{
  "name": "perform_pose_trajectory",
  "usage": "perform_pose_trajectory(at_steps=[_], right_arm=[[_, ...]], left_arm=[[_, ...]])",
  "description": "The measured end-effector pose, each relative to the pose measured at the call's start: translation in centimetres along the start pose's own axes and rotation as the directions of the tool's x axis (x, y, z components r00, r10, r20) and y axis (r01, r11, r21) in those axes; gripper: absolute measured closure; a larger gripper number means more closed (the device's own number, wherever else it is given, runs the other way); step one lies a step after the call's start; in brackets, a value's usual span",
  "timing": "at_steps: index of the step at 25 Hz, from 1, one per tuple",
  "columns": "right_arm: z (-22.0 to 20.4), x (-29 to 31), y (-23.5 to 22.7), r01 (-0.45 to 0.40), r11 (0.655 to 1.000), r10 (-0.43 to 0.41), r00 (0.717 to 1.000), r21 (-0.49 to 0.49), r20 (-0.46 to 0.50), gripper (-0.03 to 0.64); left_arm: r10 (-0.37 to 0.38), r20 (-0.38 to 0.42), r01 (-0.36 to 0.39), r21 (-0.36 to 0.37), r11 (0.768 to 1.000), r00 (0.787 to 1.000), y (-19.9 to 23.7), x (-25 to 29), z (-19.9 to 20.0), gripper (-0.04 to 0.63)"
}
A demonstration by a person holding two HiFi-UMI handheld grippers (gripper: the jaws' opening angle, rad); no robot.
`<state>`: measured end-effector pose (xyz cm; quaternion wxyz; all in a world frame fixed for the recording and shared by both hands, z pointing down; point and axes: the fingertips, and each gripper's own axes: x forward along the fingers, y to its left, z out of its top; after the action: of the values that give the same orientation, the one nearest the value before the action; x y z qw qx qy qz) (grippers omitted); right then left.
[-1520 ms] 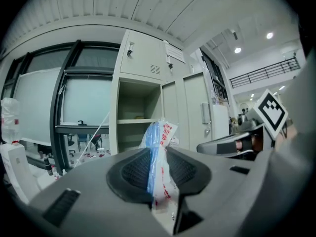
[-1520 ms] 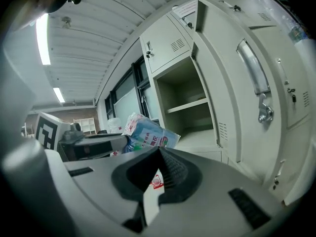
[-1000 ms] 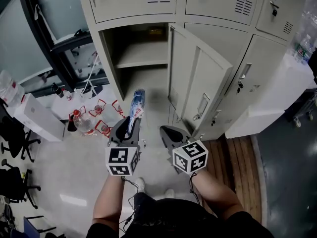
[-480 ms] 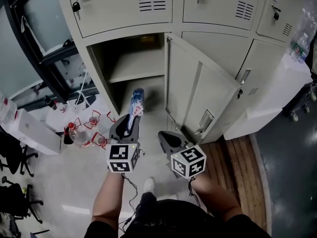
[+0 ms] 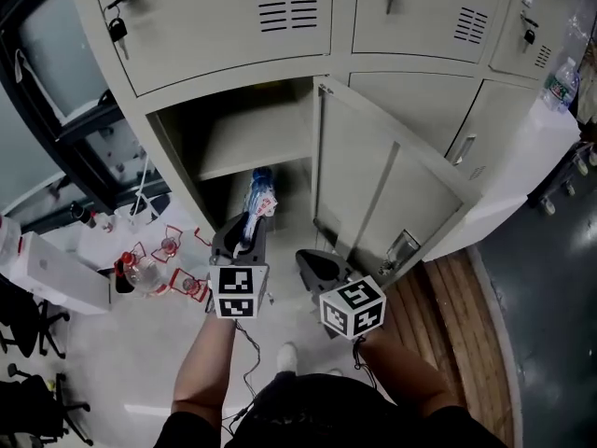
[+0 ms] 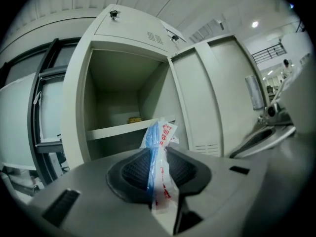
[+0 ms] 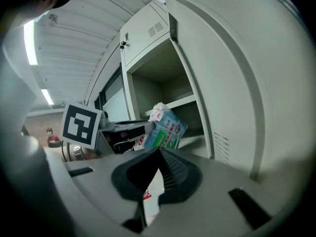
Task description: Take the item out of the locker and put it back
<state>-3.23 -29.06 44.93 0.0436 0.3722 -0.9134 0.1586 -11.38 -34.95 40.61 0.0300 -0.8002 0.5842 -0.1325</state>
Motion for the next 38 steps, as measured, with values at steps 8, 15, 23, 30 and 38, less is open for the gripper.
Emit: perform_pose_trajectory(at_steps=[8, 15, 23, 30, 38], right_arm=[[0.4, 1.8, -1.4, 0.05, 0.999, -0.05, 0.999, 0.011, 0.01, 0.617], [0.0, 3.0, -1.9, 0.085, 0.996, -0.085, 0.996, -0.004, -0.005, 0.617], [-0.4, 3.9, -2.4, 0.112, 0.994, -0.111, 0.994, 0.008, -0.015, 0.617], [-0.9, 4.1, -2.9, 0.13, 0.991, -0.129, 0.991, 0.024, -0.022, 0.617], [-1.4, 3.8, -3.3, 0.146, 0.989, -0.145, 0.989, 0.038, -0.027, 0.617]], left_arm=[[-0.035, -0.017, 0.036, 0.079, 0.996, 0.999, 0.5, 3.5, -0.6, 0.494], [-0.041, -0.051, 0.049, 0.162, 0.985, 0.998, 1.2, 5.9, -2.2, 0.492], [-0.04, -0.095, 0.066, 0.282, 0.957, 0.995, 1.2, 7.8, -4.4, 0.489], [-0.038, -0.144, 0.092, 0.388, 0.917, 0.989, 0.4, 9.0, -6.7, 0.486], [-0.024, -0.207, 0.117, 0.452, 0.884, 0.978, 0.0, 9.9, -9.2, 0.471]])
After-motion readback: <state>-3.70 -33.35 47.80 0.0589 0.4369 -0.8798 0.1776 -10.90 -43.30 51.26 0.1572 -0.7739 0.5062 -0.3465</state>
